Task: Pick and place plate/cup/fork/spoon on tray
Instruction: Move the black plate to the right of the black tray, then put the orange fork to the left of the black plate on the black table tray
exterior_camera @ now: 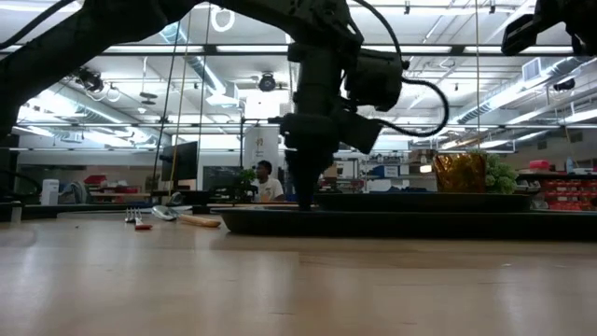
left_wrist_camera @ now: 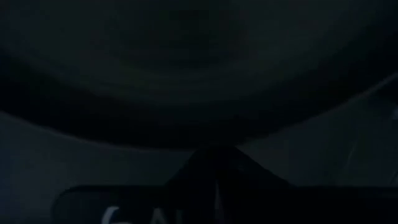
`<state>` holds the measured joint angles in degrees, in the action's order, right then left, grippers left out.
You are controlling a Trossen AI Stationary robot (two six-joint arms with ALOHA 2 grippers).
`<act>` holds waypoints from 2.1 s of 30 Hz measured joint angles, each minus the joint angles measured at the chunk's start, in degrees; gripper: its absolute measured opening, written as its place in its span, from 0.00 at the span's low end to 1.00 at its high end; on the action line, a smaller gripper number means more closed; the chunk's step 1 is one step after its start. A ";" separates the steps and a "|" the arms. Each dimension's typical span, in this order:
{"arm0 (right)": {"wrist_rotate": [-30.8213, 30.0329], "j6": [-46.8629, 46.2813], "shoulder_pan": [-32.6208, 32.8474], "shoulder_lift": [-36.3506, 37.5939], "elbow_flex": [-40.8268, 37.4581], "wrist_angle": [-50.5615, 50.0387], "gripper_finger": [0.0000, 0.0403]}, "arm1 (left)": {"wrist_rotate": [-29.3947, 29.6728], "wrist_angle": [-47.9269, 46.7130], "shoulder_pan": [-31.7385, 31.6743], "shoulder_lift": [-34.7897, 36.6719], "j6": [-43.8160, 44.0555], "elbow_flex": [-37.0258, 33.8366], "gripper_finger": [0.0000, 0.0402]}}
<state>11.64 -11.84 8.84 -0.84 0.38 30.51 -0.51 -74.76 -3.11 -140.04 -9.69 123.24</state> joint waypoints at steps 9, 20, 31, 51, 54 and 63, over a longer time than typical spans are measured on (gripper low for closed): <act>0.03 0.00 0.00 0.02 0.00 0.29 0.22 | 0.04 10.83 0.85 -0.07 -0.63 0.00 0.03; 0.04 0.00 0.00 0.02 0.00 0.25 0.22 | 0.02 17.77 0.85 -0.07 -2.13 0.00 0.03; 0.30 -0.46 0.00 0.02 0.00 -0.20 0.22 | 3.53 9.55 0.87 0.71 -3.35 0.00 0.03; 0.48 4.30 0.79 0.00 0.00 -3.96 0.22 | 17.53 -15.22 11.28 12.26 13.74 0.07 0.02; 0.51 6.09 1.39 0.00 0.00 -3.97 0.22 | 20.07 -15.22 13.33 12.27 15.48 0.07 0.03; 6.87 5.44 2.16 0.00 0.00 -4.48 0.22 | 30.79 -10.74 14.30 18.34 19.82 -13.91 0.01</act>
<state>18.51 -6.39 11.00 -0.84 0.38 26.03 30.27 -85.49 11.18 -121.70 10.12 109.33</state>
